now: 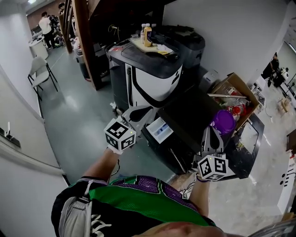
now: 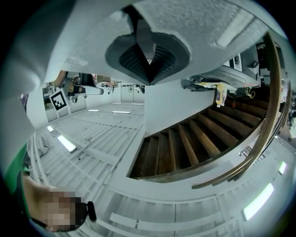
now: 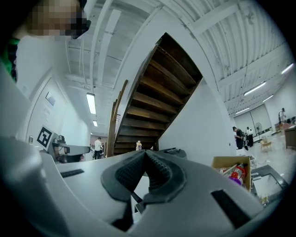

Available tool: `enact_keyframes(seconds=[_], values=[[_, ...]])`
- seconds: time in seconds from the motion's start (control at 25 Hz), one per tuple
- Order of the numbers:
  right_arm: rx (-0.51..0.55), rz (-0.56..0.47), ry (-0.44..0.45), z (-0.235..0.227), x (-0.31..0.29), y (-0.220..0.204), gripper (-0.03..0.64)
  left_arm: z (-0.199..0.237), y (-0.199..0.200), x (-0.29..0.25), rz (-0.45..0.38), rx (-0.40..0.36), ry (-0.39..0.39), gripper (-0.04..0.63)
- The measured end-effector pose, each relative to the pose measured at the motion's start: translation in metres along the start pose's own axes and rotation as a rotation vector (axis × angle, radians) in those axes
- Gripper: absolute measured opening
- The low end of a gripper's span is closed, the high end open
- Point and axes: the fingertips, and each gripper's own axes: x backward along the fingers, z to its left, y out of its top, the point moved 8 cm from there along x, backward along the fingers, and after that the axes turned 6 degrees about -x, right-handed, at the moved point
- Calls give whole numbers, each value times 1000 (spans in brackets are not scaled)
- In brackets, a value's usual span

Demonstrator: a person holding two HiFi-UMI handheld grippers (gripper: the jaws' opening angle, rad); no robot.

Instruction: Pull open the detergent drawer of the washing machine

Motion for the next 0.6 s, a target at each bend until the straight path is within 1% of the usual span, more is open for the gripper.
enact_keyframes(seconds=[0.08,0.32,0.6], values=[[2,5,4,4,-2,-1,0,3,3,4,-3,-17,10,17],[-5,2,-1,10,-1,-1,0,7,4,14,-15,-24,25,17],[28,0,-5,21,-7,3,0,14,8,18,-25,-27,12,16]])
